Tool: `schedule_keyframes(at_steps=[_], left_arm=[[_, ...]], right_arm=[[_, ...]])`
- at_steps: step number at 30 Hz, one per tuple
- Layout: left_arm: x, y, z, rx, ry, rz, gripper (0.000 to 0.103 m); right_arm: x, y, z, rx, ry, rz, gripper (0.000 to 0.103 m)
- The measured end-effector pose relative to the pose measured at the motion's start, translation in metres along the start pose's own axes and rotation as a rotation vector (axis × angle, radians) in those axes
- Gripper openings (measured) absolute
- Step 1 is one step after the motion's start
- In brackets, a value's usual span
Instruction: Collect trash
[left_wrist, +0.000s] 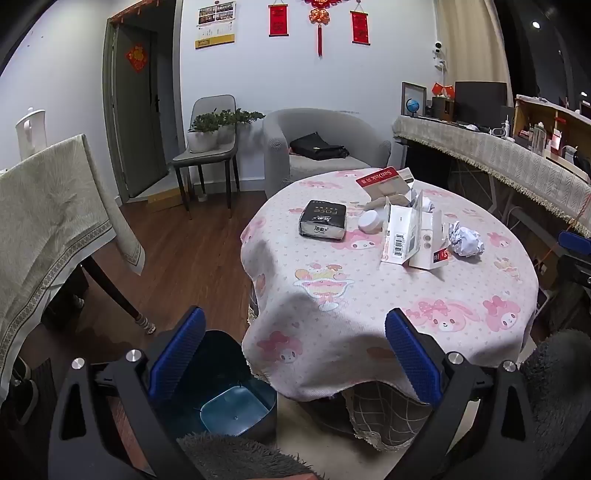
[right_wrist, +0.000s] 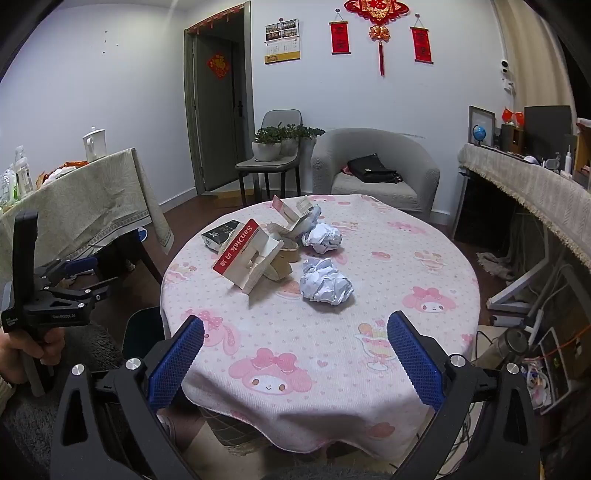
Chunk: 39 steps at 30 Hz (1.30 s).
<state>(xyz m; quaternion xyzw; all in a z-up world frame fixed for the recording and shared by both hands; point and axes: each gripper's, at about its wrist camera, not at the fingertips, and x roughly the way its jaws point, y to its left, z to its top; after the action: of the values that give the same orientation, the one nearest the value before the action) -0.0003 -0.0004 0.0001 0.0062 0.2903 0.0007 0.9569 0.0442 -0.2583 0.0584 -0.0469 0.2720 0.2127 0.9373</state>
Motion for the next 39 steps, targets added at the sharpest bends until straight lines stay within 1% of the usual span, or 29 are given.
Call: schedule_keyframes(at_steps=[39], left_arm=[[0.0, -0.0002, 0.0, 0.004, 0.003, 0.002, 0.1]], right_arm=[[-0.0002, 0.0001, -0.0003, -0.004, 0.004, -0.002, 0.1]])
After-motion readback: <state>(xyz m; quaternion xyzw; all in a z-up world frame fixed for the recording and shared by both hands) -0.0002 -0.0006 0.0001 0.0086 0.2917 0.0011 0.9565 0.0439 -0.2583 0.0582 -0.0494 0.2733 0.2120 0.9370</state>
